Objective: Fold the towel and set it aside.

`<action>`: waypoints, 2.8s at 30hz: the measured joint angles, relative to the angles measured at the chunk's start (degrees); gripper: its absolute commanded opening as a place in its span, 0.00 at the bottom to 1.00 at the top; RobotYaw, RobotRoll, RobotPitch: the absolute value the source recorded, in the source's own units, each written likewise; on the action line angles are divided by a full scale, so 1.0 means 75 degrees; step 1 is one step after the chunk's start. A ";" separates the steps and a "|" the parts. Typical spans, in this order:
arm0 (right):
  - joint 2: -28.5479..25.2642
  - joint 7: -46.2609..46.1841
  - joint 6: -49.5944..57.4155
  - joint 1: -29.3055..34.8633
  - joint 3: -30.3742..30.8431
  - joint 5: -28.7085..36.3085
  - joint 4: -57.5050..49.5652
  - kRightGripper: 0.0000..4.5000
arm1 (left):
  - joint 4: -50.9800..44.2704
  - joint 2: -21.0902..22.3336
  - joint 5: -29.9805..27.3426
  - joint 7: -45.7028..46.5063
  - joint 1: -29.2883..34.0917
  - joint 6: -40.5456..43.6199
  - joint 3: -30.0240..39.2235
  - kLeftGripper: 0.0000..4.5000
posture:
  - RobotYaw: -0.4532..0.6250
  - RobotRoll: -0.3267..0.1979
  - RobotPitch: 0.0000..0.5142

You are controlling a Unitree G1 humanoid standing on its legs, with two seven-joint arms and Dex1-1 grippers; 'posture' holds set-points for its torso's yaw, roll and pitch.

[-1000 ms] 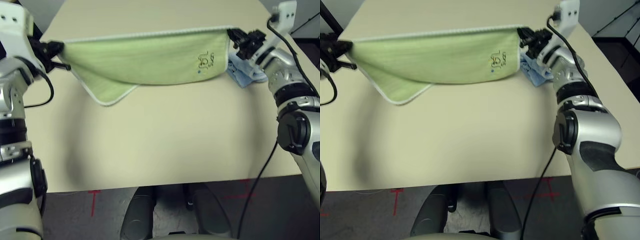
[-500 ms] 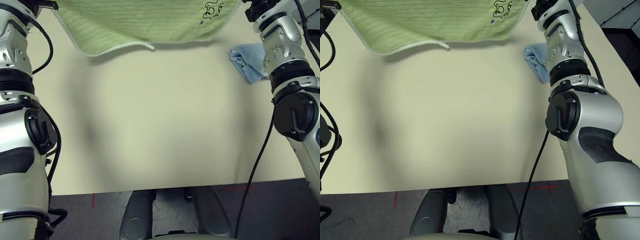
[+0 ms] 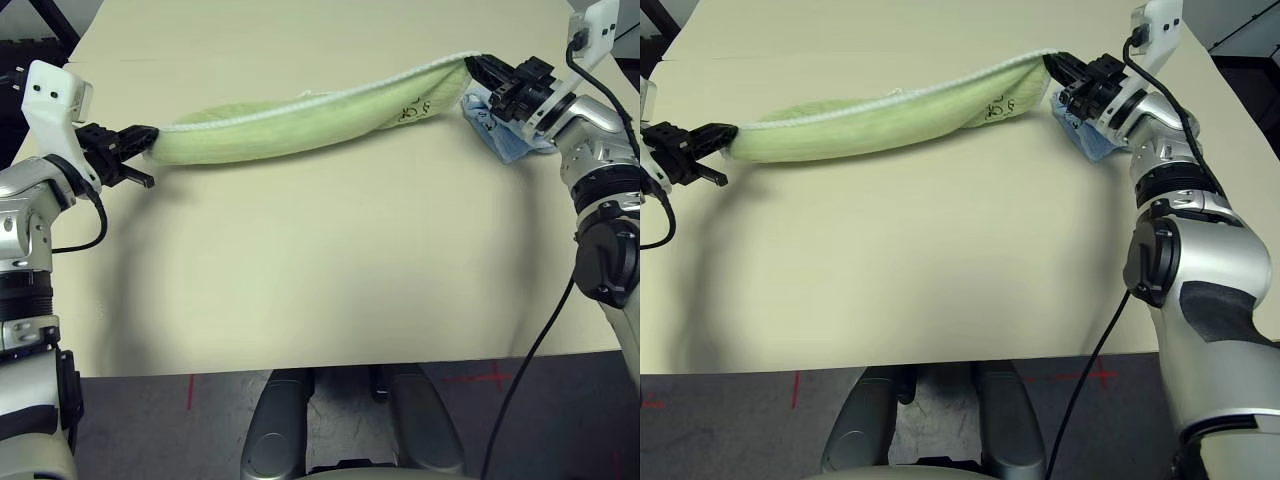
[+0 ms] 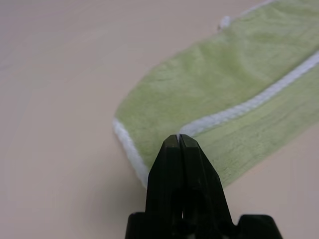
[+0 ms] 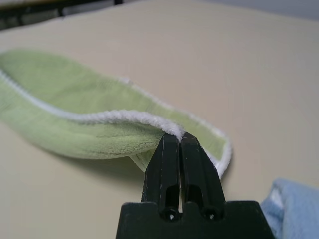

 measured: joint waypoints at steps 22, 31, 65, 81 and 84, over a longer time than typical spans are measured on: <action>-0.1061 0.2431 -0.2560 0.1009 0.1135 -0.0997 -0.0072 0.00 | -0.0893 0.1539 -0.1299 -0.1987 0.2281 0.1185 0.1900 0.01 | 0.43 0.62 0.43; -0.0971 0.3325 -0.2246 0.1325 0.1166 -0.0158 -0.0324 0.00 | -0.0907 0.1628 -0.1320 -0.2353 0.3263 0.1125 0.2148 0.01 | 0.42 0.62 0.43; -0.0341 0.0997 -0.0328 0.0749 0.1713 0.0073 -0.0325 0.00 | 0.1163 0.1065 0.0021 -0.0701 0.0145 -0.0749 0.0461 0.01 | 0.43 0.62 0.46; 0.0513 -0.1847 0.0091 0.0167 0.1171 -0.0230 -0.0081 0.00 | 0.2079 0.0293 0.0855 0.0171 -0.0868 -0.1456 -0.0193 0.01 | 0.43 0.62 0.47; 0.0617 -0.2154 0.0121 0.0028 0.1142 -0.0337 -0.0080 0.00 | 0.2118 0.0257 0.0885 0.0133 -0.0859 -0.1453 -0.0214 0.01 | 0.44 0.62 0.47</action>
